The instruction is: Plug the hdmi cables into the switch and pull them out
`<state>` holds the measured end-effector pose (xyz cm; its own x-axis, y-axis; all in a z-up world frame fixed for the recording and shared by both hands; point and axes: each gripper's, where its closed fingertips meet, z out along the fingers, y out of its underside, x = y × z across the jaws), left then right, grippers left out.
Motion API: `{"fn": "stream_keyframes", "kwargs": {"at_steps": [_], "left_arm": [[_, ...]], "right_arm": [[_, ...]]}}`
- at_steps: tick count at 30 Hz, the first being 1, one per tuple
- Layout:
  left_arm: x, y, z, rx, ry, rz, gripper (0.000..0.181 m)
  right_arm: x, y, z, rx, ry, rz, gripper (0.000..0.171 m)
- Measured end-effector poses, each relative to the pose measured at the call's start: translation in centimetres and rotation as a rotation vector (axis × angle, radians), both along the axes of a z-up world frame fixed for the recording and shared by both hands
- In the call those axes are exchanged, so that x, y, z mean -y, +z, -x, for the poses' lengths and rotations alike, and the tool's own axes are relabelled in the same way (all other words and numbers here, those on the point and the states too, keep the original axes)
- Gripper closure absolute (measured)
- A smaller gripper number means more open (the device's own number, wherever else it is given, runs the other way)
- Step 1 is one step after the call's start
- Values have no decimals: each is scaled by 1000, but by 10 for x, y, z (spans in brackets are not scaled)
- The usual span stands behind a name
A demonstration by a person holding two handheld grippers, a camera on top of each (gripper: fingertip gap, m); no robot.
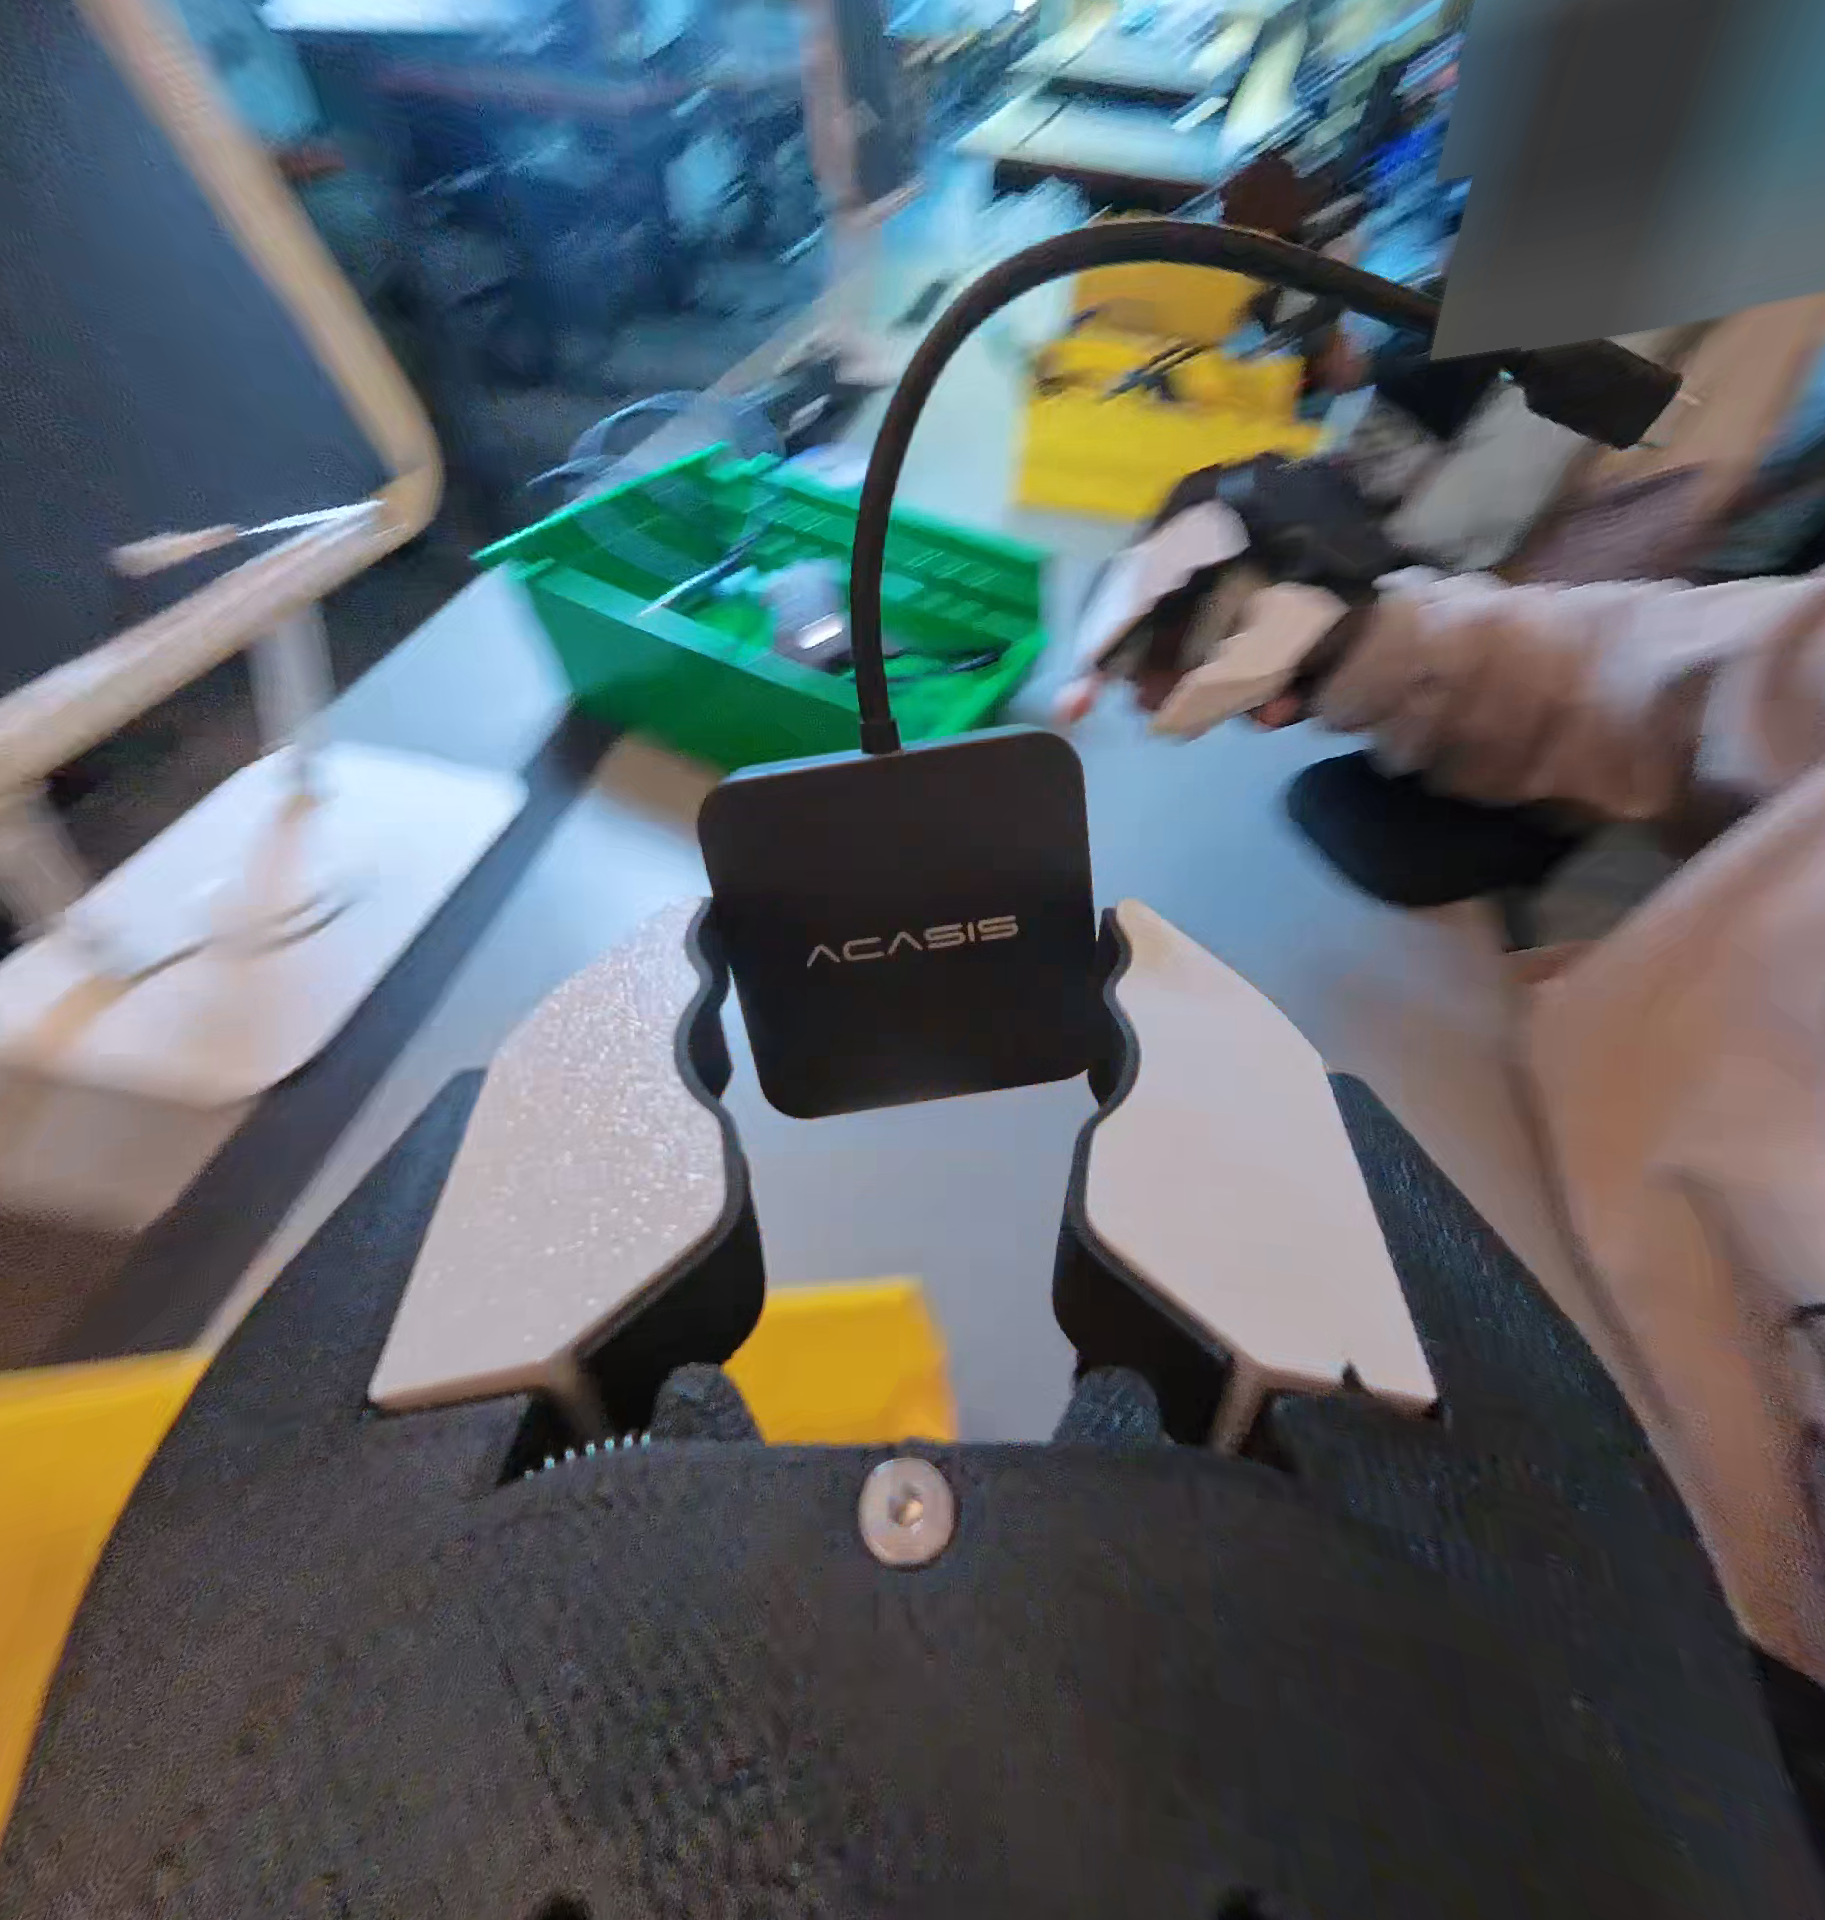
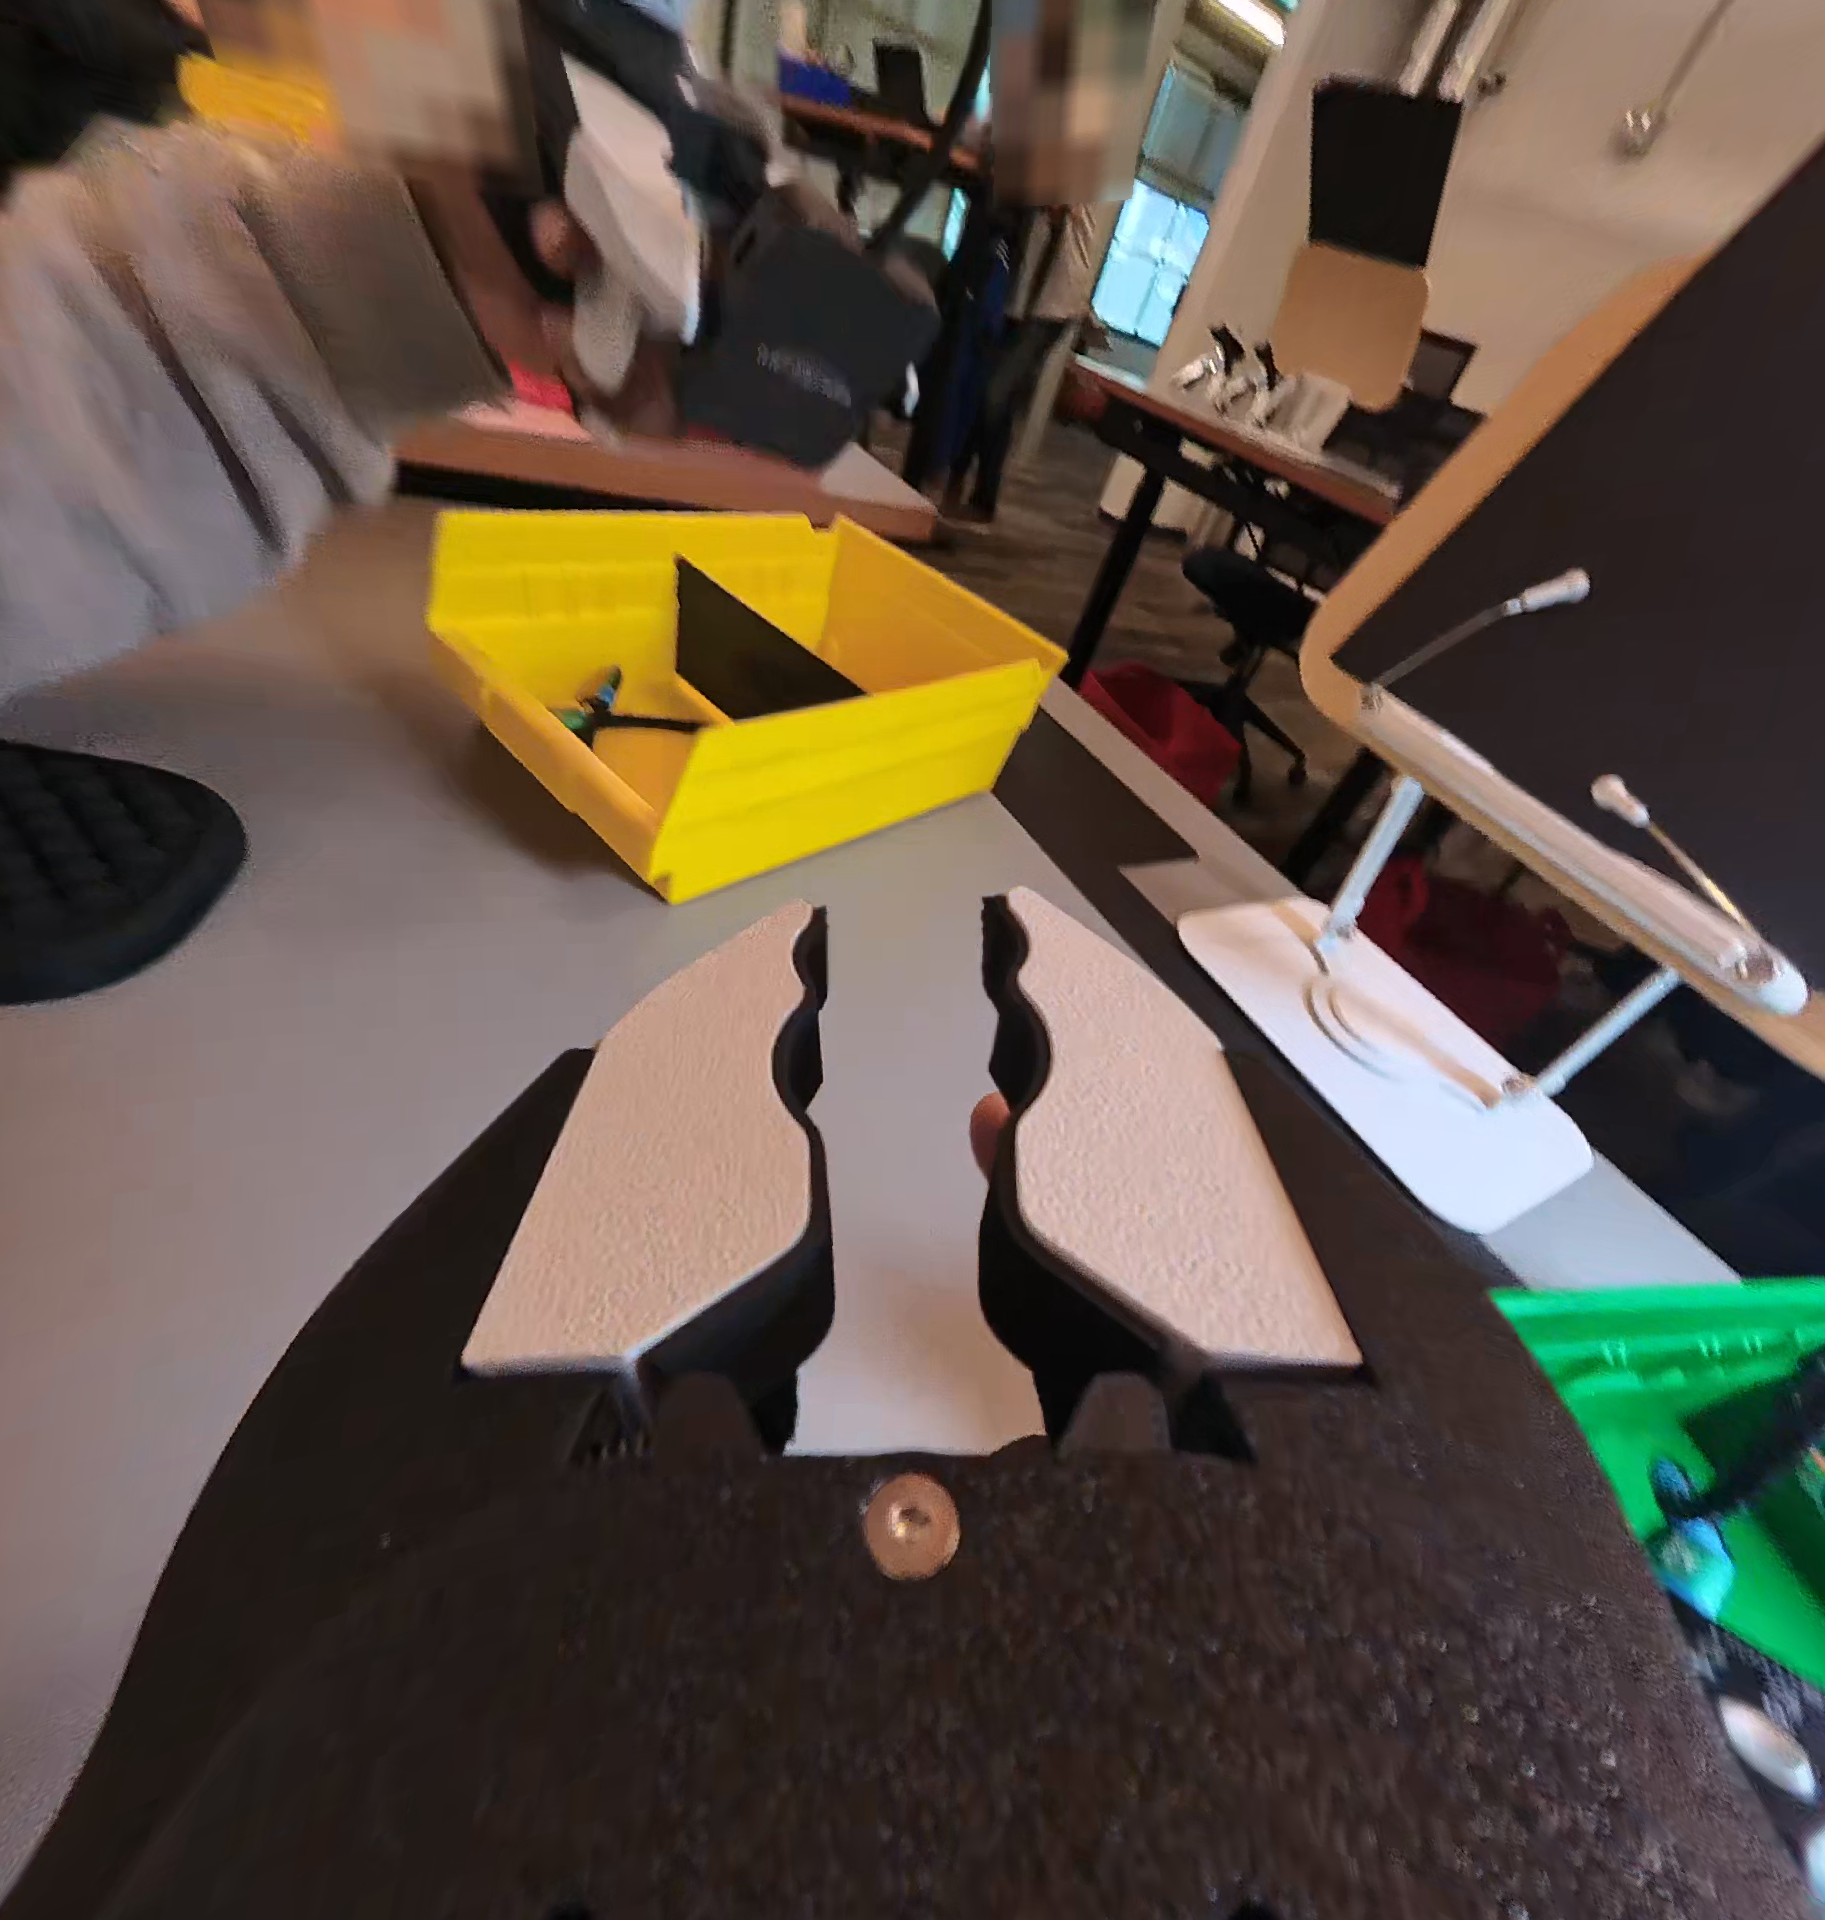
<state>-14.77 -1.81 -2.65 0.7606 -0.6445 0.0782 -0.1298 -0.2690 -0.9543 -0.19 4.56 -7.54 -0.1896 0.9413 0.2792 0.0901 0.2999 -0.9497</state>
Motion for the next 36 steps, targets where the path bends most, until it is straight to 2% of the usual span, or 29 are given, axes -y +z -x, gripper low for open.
{"fn": "stream_keyframes", "kwargs": {"at_steps": [3,5,8,9,12,14,16,18,21,25,28,30,31,32,36], "left_arm": [[2,-13,-71,110,-229,-12,113],[4,-34,-108,119,-367,34,113],[7,-72,-146,85,-542,131,113],[8,-85,-155,77,-587,160,113],[12,-110,-173,78,-692,249,113],[12,-110,-173,122,-683,243,113],[8,-101,-168,203,-640,232,115],[6,-105,-163,158,-595,224,118],[3,-93,-151,61,-504,122,120],[-1,-86,-143,-242,-348,3,123],[-18,-104,-140,-576,-214,-59,130],[-27,-113,-143,-692,-180,-92,140],[-32,-115,-144,-716,-166,-114,154],[-33,-114,-147,-708,-175,-138,166],[-31,-81,-158,-456,-215,-274,167]], "right_arm": [[13,14,5,-81,68,-77,129],[22,17,3,-155,73,-268,120],[44,-4,0,-107,143,-457,108],[53,-11,-1,-102,190,-461,109],[74,-42,-8,-48,324,-529,129],[75,-50,-12,-27,345,-529,149],[71,-50,-11,-29,327,-509,150],[69,-53,-11,16,347,-479,153],[56,-56,-11,57,312,-421,156],[30,-60,-10,153,216,-327,157],[31,-54,-10,159,233,-221,157],[36,-47,-11,157,254,-179,157],[36,-43,-11,153,251,-174,157],[34,-40,-12,146,237,-185,157],[34,-11,-21,10,246,-107,155]]}}
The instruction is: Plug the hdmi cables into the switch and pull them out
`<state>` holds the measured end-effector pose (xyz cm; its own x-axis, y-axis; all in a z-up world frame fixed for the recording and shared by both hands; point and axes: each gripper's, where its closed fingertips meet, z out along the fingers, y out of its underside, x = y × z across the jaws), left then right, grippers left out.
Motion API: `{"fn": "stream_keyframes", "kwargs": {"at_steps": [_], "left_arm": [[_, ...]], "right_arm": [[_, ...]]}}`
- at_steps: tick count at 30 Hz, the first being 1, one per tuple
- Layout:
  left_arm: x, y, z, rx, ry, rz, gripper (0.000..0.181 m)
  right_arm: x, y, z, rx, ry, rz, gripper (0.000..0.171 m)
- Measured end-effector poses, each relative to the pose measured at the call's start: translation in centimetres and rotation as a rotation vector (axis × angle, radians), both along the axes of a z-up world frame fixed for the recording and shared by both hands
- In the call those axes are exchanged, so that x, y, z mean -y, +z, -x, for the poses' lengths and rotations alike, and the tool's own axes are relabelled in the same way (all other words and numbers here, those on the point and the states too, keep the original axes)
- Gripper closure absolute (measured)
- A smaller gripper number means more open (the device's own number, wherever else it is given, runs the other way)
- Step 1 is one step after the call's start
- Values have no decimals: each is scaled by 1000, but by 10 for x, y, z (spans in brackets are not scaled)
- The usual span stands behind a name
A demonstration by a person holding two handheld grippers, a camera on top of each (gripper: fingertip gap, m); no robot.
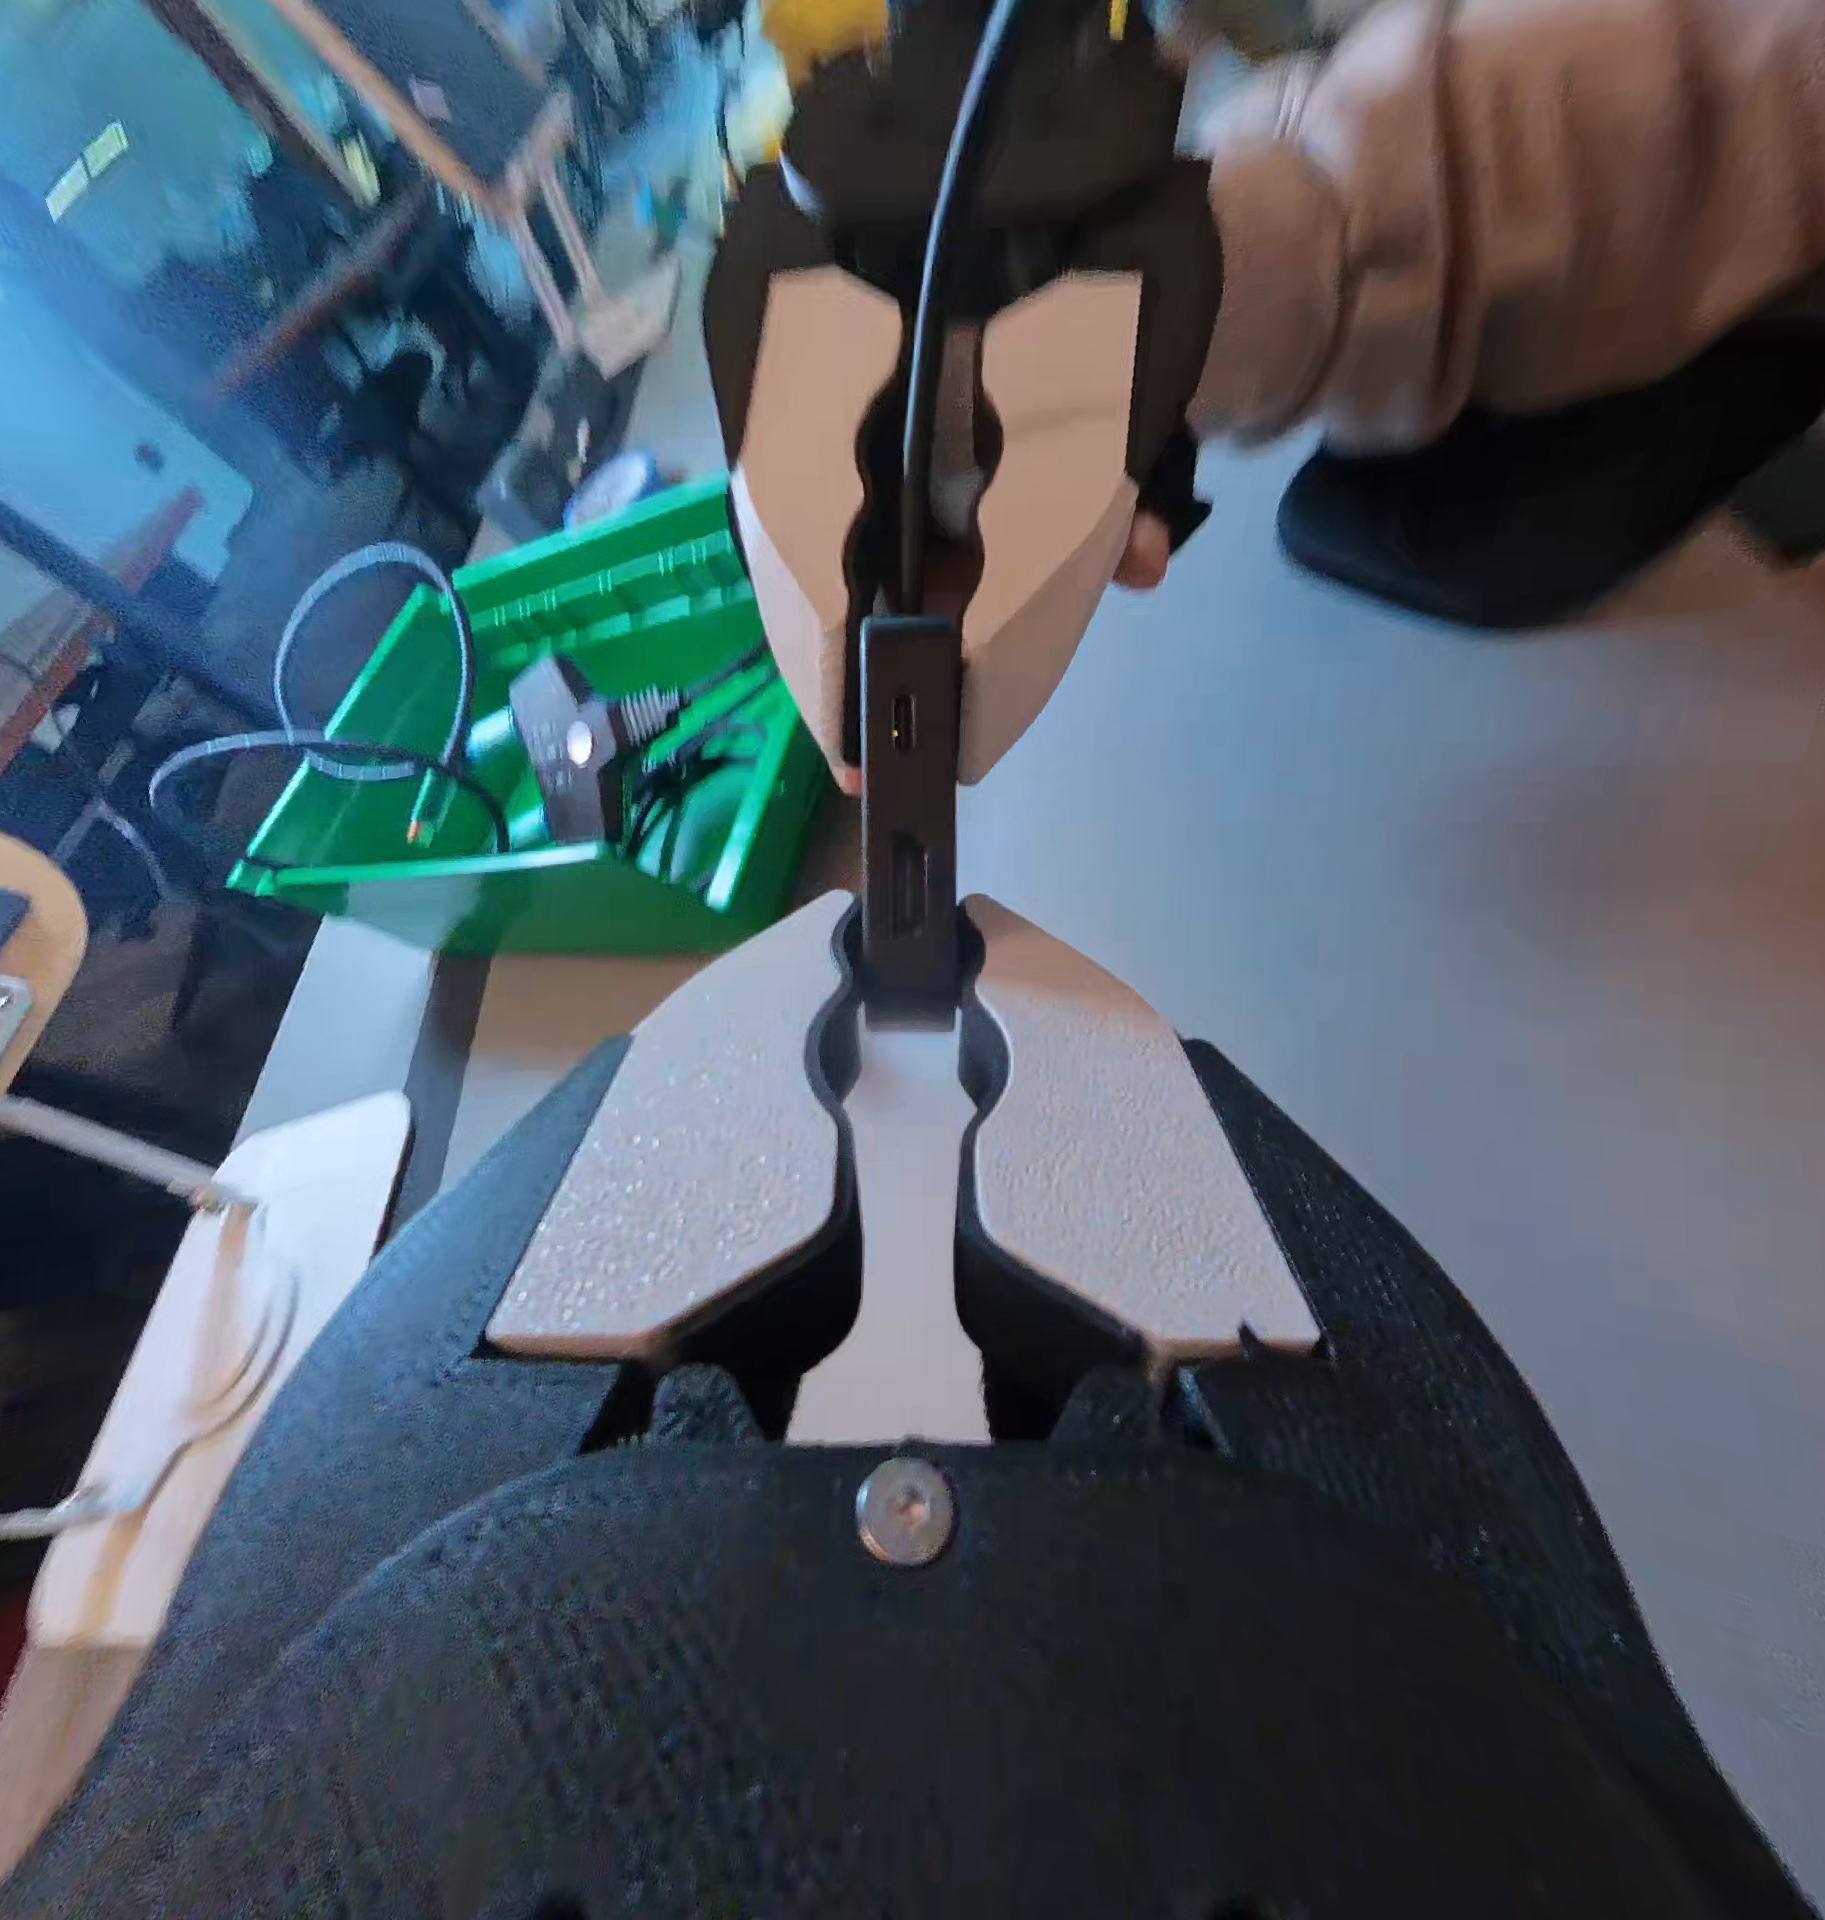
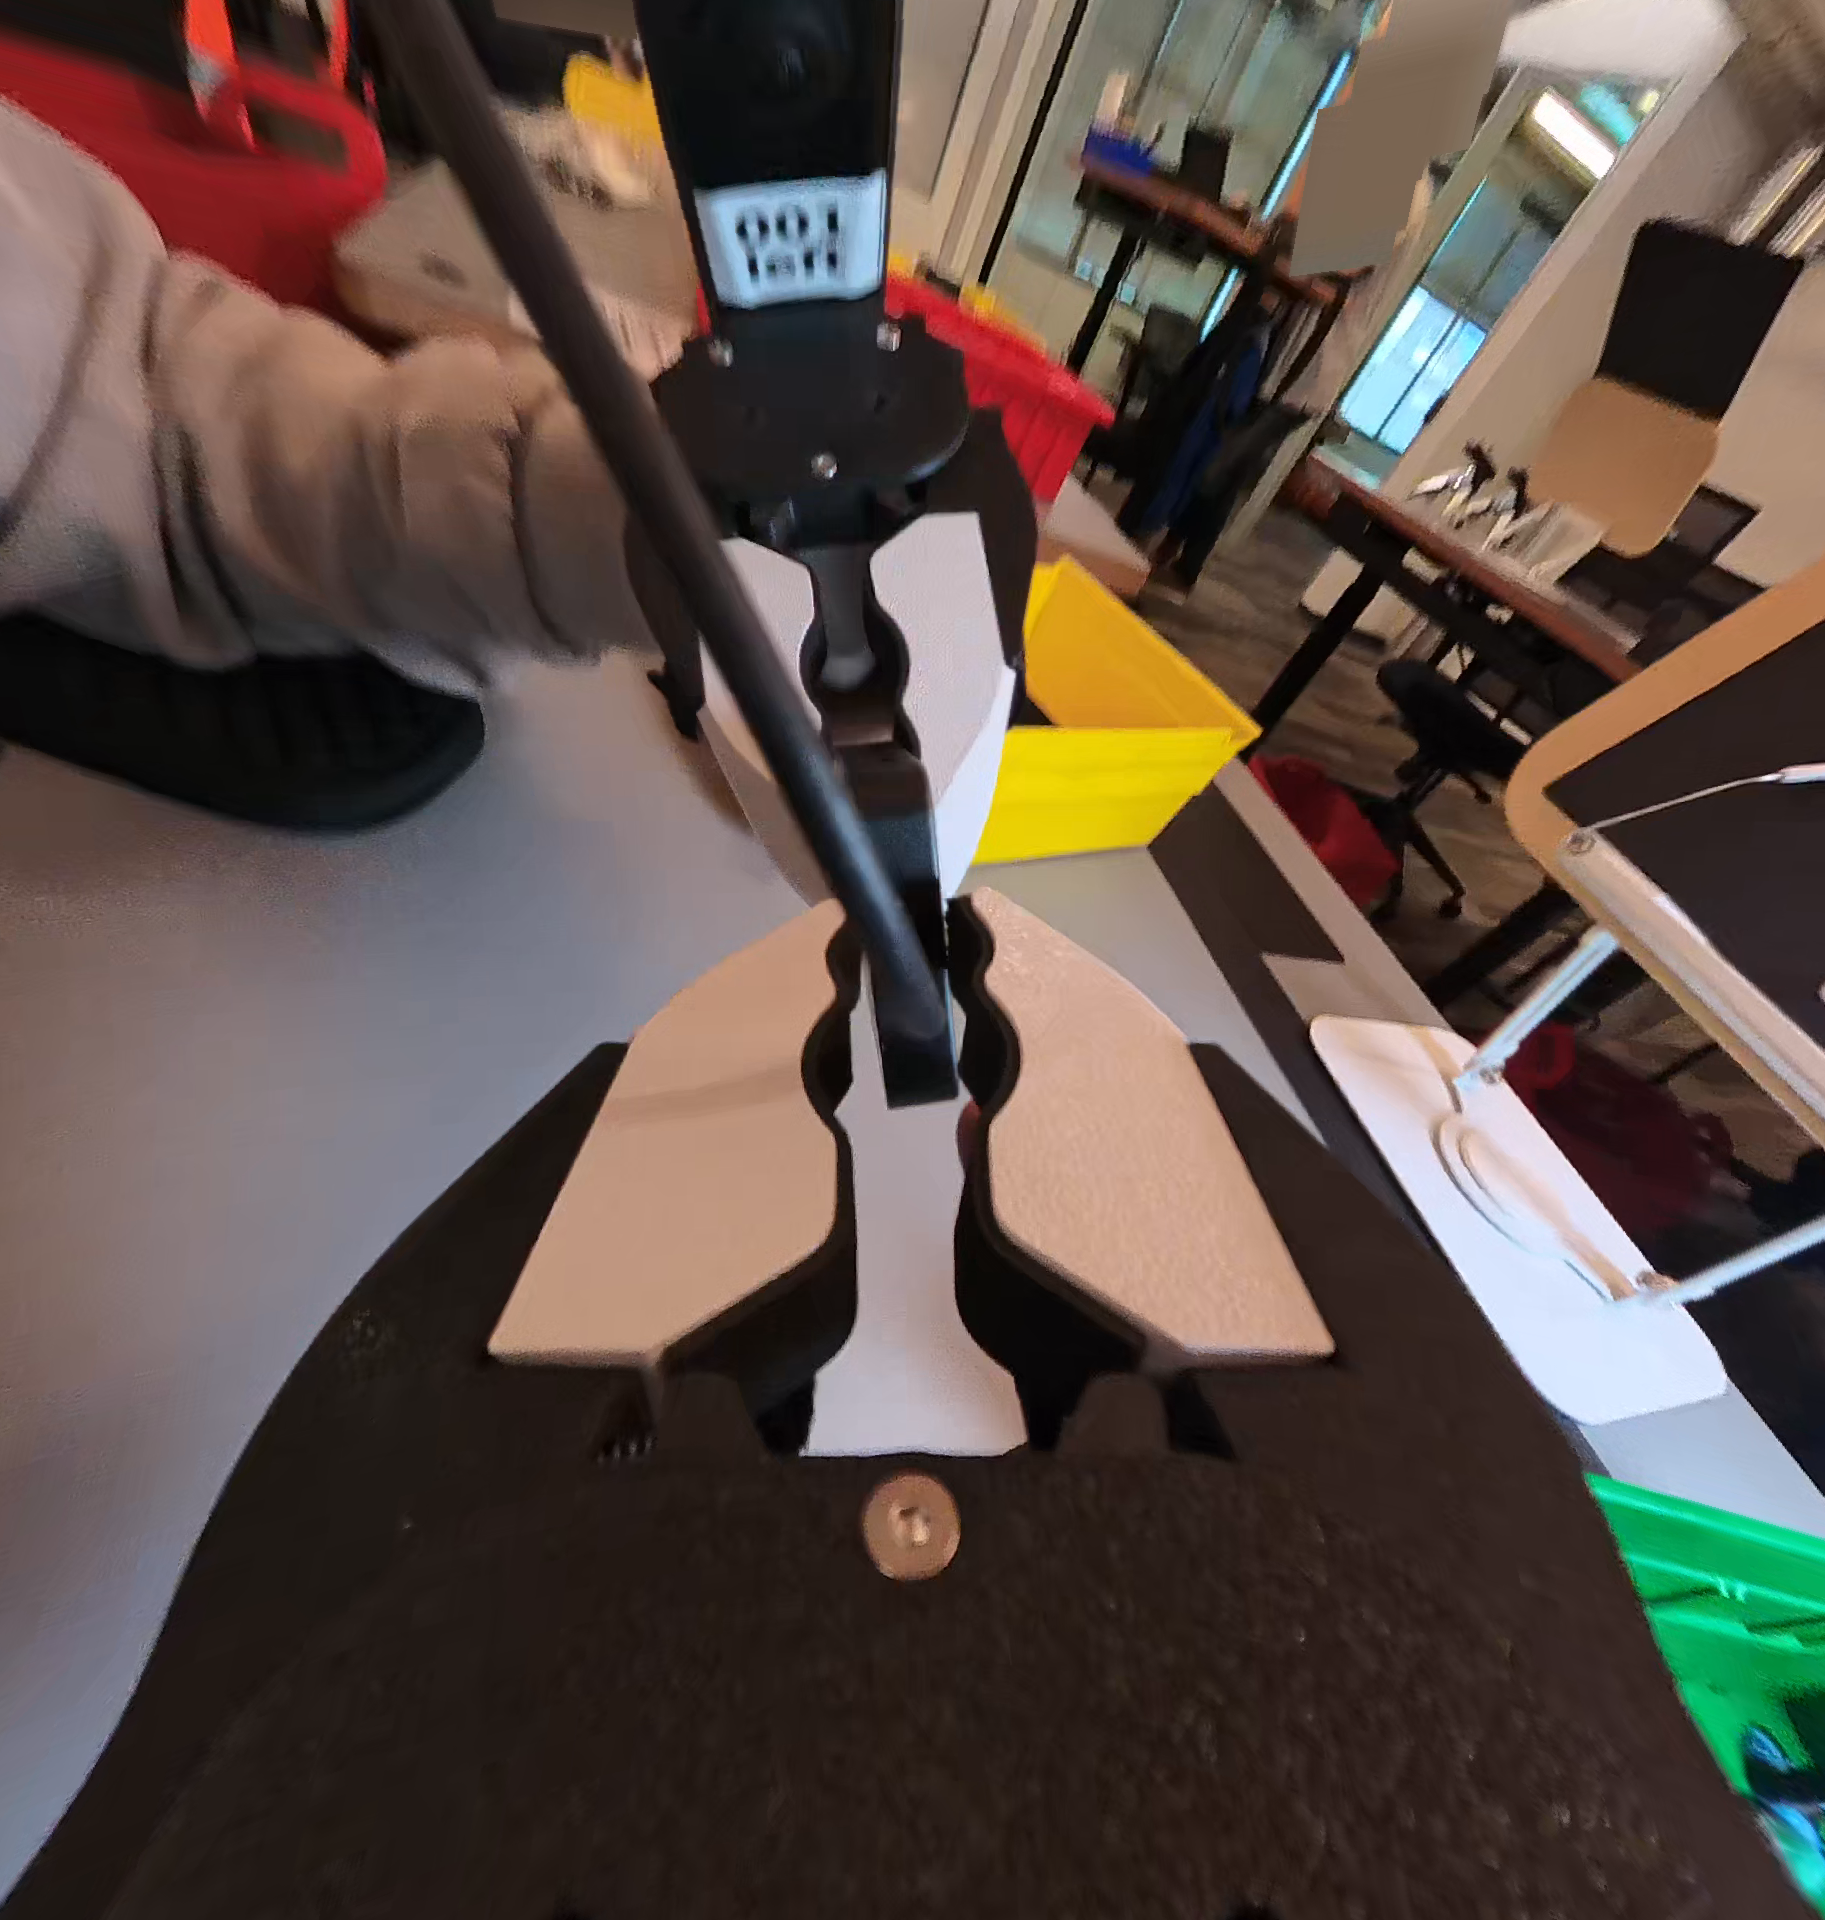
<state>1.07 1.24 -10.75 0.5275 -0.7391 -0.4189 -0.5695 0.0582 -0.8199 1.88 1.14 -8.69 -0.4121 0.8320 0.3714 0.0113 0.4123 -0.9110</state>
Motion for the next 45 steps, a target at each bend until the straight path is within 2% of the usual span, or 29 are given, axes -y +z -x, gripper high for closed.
{"fn": "stream_keyframes", "kwargs": {"at_steps": [4,7,9,13,16,18,21,25,29,34,38,41,45], "left_arm": [[14,33,-3,286,-133,-72,167],[17,45,-2,441,-180,-94,167],[18,45,-4,501,-206,-79,167],[13,32,-3,428,-179,-47,166],[2,9,5,204,-73,-57,164],[-4,-10,7,57,-20,-45,155],[-10,-26,6,-59,10,-55,166],[-10,-16,4,44,-21,-100,166],[-7,-13,1,93,-62,-152,167],[-6,-20,-2,32,-70,-170,166],[-8,-16,7,57,-30,-108,160],[-3,11,40,53,72,-125,151],[18,46,128,3,314,-38,146]], "right_arm": [[-2,6,-2,-31,24,69,136],[5,4,3,-49,42,105,138],[8,5,8,-94,16,73,151],[7,1,6,-43,22,36,156],[-3,-14,5,42,-35,-79,157],[-8,-24,5,82,-82,-167,157],[-5,-29,7,84,-88,-220,157],[0,-11,6,-49,-68,-169,154],[5,-15,9,-69,-80,-260,143],[8,-21,11,-72,-109,-376,154],[6,-19,13,-102,-162,-469,157],[-8,-7,8,-123,-212,-449,157],[-30,15,3,-171,-272,-357,157]]}}
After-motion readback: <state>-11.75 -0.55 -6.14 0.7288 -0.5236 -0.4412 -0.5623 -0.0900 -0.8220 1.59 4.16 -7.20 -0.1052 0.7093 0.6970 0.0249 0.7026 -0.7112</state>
